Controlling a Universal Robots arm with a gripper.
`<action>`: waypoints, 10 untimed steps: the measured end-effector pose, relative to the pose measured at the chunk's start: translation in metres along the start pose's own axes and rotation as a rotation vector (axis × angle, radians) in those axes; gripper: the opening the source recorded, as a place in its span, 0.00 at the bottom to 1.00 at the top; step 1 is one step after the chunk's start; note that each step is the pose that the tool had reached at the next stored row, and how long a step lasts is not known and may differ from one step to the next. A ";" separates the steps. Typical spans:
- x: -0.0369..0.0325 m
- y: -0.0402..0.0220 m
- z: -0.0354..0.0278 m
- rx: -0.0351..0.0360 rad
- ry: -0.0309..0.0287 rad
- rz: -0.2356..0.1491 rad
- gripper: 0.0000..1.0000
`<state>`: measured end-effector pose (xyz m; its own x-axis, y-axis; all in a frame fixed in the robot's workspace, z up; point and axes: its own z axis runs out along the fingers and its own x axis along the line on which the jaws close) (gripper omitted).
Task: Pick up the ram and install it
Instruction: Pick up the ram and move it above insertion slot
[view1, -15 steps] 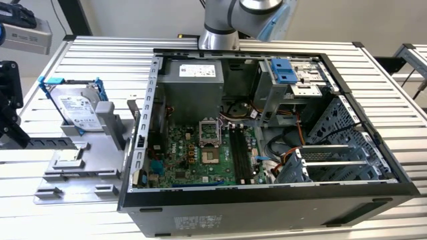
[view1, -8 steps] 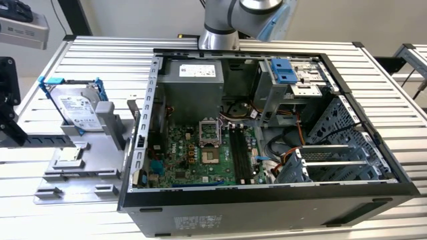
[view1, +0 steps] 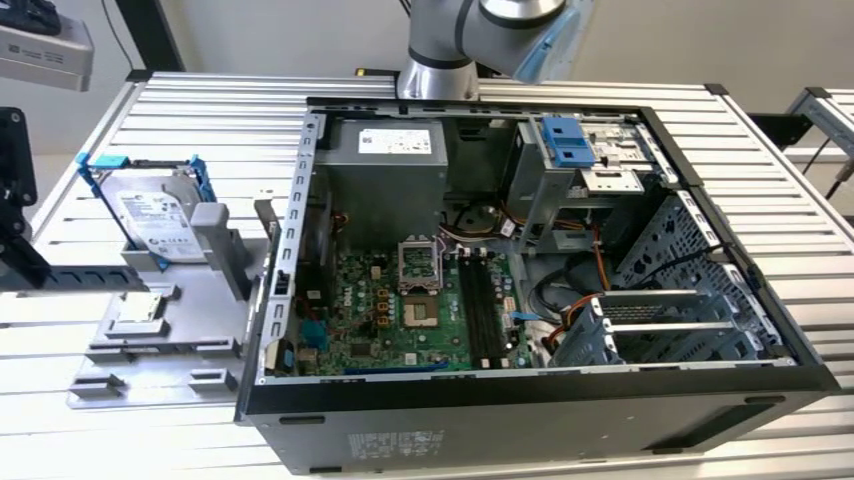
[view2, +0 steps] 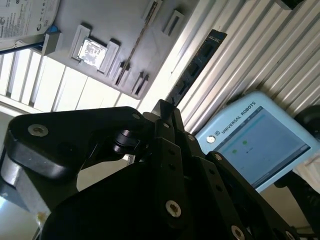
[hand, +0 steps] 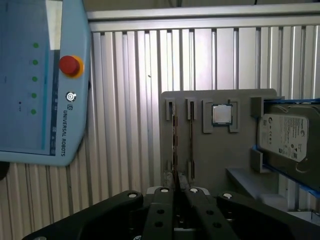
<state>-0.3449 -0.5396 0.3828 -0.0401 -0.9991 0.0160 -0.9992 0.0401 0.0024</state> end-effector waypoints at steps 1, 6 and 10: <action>0.0000 0.0000 -0.0014 0.0000 0.0000 0.000 0.00; 0.0002 0.0001 -0.0125 0.0001 -0.0001 0.000 0.00; 0.0004 0.0001 -0.0256 0.0001 -0.0001 0.000 0.00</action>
<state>-0.3450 -0.5396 0.4084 -0.0404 -0.9991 0.0160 -0.9992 0.0404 0.0023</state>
